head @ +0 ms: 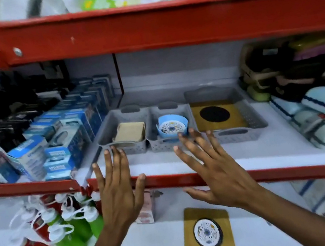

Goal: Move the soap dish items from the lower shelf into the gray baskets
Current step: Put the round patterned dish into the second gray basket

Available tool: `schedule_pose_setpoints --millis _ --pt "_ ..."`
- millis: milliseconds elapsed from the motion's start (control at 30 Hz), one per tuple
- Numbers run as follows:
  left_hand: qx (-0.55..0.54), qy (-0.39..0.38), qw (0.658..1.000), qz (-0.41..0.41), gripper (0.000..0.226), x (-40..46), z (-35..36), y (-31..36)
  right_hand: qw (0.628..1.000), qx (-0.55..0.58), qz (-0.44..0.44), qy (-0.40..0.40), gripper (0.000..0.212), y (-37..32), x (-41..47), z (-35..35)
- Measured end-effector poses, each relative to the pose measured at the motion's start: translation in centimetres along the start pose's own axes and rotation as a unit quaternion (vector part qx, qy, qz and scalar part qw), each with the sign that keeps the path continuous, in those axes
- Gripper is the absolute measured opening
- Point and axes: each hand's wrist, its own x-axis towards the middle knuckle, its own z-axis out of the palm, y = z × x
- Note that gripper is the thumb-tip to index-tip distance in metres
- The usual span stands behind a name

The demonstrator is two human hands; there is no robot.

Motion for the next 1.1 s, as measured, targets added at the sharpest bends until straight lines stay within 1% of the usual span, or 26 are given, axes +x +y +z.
schedule_pose_setpoints --millis 100,200,267,300,367,433,500,533,600,667,733,900,1000,1100 --pt "0.009 0.000 1.000 -0.001 0.076 0.0 0.0 0.2 0.997 -0.008 -0.076 0.000 0.078 0.8 -3.6 2.3" --pt "0.012 -0.003 1.000 -0.010 0.076 -0.1 -0.2 0.4 0.986 -0.019 -0.167 0.002 0.066 1.4 -7.0 5.6" --pt "0.010 -0.004 1.000 -0.013 0.075 0.0 -0.3 0.5 0.979 -0.011 -0.202 -0.035 0.065 1.4 -8.9 8.0" --pt "0.010 -0.005 1.000 -0.014 0.075 0.0 -0.4 0.5 0.976 0.002 -0.206 -0.066 0.065 1.3 -9.8 9.2" --pt "0.011 -0.006 1.000 -0.016 0.075 -0.1 -0.4 0.6 0.974 0.045 -0.171 -0.141 0.066 1.1 -11.1 11.5" --pt "0.016 -0.009 1.000 -0.019 0.075 0.0 -0.5 0.7 0.964 0.107 -0.074 -0.231 0.070 0.8 -12.1 13.7" --pt "0.026 -0.015 0.999 -0.022 0.076 0.0 -0.5 0.6 0.933 0.158 0.033 -0.323 0.077 0.2 -12.8 16.0" --pt "0.029 -0.018 0.999 -0.023 0.076 0.0 -0.4 0.6 0.918 0.168 0.074 -0.352 0.082 -0.1 -12.9 16.9" --pt "0.029 -0.018 0.999 -0.025 0.076 0.0 -0.4 0.6 0.898 0.179 0.131 -0.380 0.092 -0.6 -12.8 18.4" --pt "0.031 -0.020 0.999 -0.024 0.076 0.0 -0.3 0.6 0.886 0.181 0.156 -0.398 0.094 -1.2 -12.7 19.6" --pt "0.033 -0.022 0.999 -0.023 0.076 0.0 -0.3 0.5 0.881 0.166 0.160 -0.413 0.092 -1.5 -12.7 20.3" --pt "0.029 -0.012 0.999 -0.025 0.075 0.0 -0.1 0.4 0.886 0.156 0.149 -0.410 0.086 -1.7 -12.3 20.7" --pt "0.027 -0.010 0.999 -0.023 0.075 0.0 -0.1 0.4 0.897 0.164 0.148 -0.384 0.091 -1.6 -12.2 19.7" --pt "0.026 -0.011 0.999 -0.023 0.075 0.0 -0.1 0.3 0.917 0.203 0.155 -0.308 0.091 -1.7 -11.6 17.4"
